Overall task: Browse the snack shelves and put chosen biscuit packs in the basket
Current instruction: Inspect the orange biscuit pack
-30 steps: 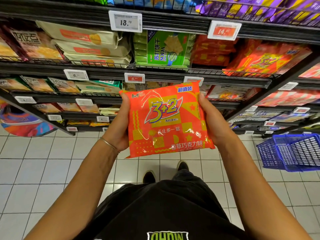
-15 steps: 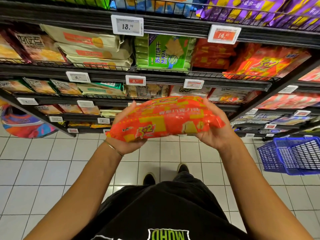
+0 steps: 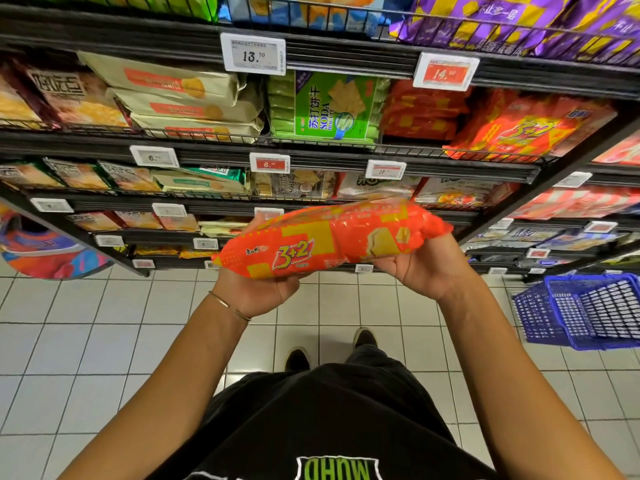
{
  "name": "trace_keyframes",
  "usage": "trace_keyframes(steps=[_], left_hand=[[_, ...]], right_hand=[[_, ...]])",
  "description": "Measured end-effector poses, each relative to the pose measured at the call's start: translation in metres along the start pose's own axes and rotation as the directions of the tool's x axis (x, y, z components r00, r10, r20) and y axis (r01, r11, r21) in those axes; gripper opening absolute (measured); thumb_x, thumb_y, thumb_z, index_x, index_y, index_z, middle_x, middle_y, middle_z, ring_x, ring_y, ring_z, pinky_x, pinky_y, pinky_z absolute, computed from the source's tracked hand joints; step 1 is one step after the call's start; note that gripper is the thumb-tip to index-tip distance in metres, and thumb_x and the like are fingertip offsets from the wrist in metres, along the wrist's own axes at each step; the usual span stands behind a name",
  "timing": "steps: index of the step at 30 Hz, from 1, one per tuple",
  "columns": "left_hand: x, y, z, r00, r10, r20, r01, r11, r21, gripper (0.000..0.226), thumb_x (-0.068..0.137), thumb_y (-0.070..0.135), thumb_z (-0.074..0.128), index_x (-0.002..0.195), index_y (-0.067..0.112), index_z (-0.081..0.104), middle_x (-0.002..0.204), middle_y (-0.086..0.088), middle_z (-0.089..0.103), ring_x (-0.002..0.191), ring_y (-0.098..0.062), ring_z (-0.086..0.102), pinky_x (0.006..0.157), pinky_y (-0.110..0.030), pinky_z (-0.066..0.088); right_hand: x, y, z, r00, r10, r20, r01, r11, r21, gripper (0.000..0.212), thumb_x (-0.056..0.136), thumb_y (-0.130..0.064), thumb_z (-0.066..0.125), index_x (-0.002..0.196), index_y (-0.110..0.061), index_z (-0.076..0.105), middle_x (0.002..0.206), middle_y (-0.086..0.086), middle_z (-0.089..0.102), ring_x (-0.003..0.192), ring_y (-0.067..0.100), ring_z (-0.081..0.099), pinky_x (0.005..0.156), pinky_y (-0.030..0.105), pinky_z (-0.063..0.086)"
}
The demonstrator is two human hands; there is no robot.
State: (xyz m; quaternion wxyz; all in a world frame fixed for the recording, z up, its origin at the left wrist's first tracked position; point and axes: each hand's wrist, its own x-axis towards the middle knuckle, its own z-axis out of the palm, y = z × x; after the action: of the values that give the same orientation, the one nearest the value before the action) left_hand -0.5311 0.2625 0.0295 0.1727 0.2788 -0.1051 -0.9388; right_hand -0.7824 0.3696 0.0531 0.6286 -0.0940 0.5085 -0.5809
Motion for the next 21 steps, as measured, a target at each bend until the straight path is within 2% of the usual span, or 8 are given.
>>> trace_keyframes(steps=[2,6,10,13,16,17,19,21], left_hand=[[0.0,0.007,0.005,0.997,0.071,-0.018,-0.069,0.991,0.111,0.057,0.076,0.055,0.079,0.121,0.021,0.071,0.118,-0.01,0.073,0.106,-0.033,0.07,0.073,-0.04,0.063],[0.001,0.018,0.025,0.98,0.197,-0.008,-0.186,0.939,0.288,0.055,0.104,0.057,0.042,0.122,0.018,0.076,0.126,-0.014,0.072,0.115,-0.034,0.07,0.085,-0.048,0.06],[0.005,0.02,0.036,0.955,0.273,0.119,-0.298,0.879,0.373,0.072,0.101,0.069,0.026,0.154,0.024,0.045,0.15,-0.014,0.055,0.136,-0.038,0.055,0.101,-0.056,0.052],[0.009,0.016,0.036,0.945,0.26,0.197,-0.324,0.824,0.464,0.072,0.096,0.068,0.048,0.158,0.032,0.035,0.148,-0.015,0.052,0.131,-0.039,0.046,0.098,-0.056,0.044],[0.02,0.002,0.037,0.925,0.349,0.15,-0.341,0.589,0.733,0.073,0.091,0.056,0.064,0.155,0.03,0.041,0.135,-0.005,0.063,0.121,-0.022,0.057,0.098,-0.048,0.044],[0.022,-0.002,0.038,0.911,0.385,0.149,-0.351,0.532,0.77,0.068,0.093,0.05,0.062,0.153,0.024,0.043,0.13,0.004,0.067,0.114,-0.012,0.063,0.093,-0.036,0.048],[0.025,-0.007,0.037,0.9,0.412,0.139,-0.373,0.566,0.735,0.064,0.094,0.049,0.066,0.145,0.014,0.047,0.116,0.013,0.072,0.097,-0.001,0.066,0.08,-0.022,0.051],[0.024,-0.007,0.034,0.892,0.44,0.104,-0.382,0.609,0.695,0.063,0.089,0.057,0.069,0.136,0.016,0.056,0.108,0.012,0.074,0.093,-0.003,0.068,0.075,-0.02,0.053]], right_hand=[[-0.003,0.001,0.0,1.0,-0.006,0.023,0.004,0.998,0.069,0.035,0.099,-0.039,0.056,0.104,-0.017,0.083,0.102,0.008,0.08,0.089,0.024,0.078,0.073,0.037,0.065],[-0.002,0.002,0.0,0.998,0.057,0.035,-0.056,0.998,-0.022,0.04,0.095,-0.047,0.064,0.117,-0.017,0.078,0.116,0.015,0.076,0.099,0.032,0.076,0.079,0.043,0.062],[0.002,0.009,0.006,0.985,0.172,-0.022,-0.174,0.978,-0.116,0.049,0.084,-0.053,0.078,0.119,-0.019,0.078,0.121,0.016,0.075,0.101,0.034,0.077,0.079,0.046,0.063],[0.008,0.015,0.013,0.99,0.142,0.007,-0.142,0.99,-0.027,0.049,0.089,-0.047,0.075,0.128,-0.017,0.073,0.129,0.018,0.071,0.114,0.039,0.071,0.094,0.053,0.058],[0.01,0.023,0.025,0.973,0.198,0.115,-0.203,0.978,0.034,0.039,0.09,-0.04,0.071,0.115,-0.01,0.077,0.11,0.017,0.076,0.096,0.034,0.074,0.084,0.044,0.06],[0.009,0.026,0.03,0.957,0.25,0.149,-0.256,0.966,0.022,0.039,0.09,-0.042,0.069,0.11,-0.009,0.078,0.103,0.016,0.075,0.09,0.032,0.073,0.08,0.04,0.06],[0.007,0.033,0.032,0.917,0.352,0.189,-0.349,0.936,-0.052,0.048,0.094,-0.049,0.059,0.105,-0.006,0.078,0.098,0.02,0.074,0.083,0.03,0.073,0.075,0.037,0.061],[0.002,0.036,0.031,0.879,0.431,0.205,-0.398,0.899,-0.18,0.059,0.098,-0.056,0.048,0.105,-0.005,0.077,0.102,0.024,0.074,0.084,0.031,0.074,0.071,0.036,0.061]])
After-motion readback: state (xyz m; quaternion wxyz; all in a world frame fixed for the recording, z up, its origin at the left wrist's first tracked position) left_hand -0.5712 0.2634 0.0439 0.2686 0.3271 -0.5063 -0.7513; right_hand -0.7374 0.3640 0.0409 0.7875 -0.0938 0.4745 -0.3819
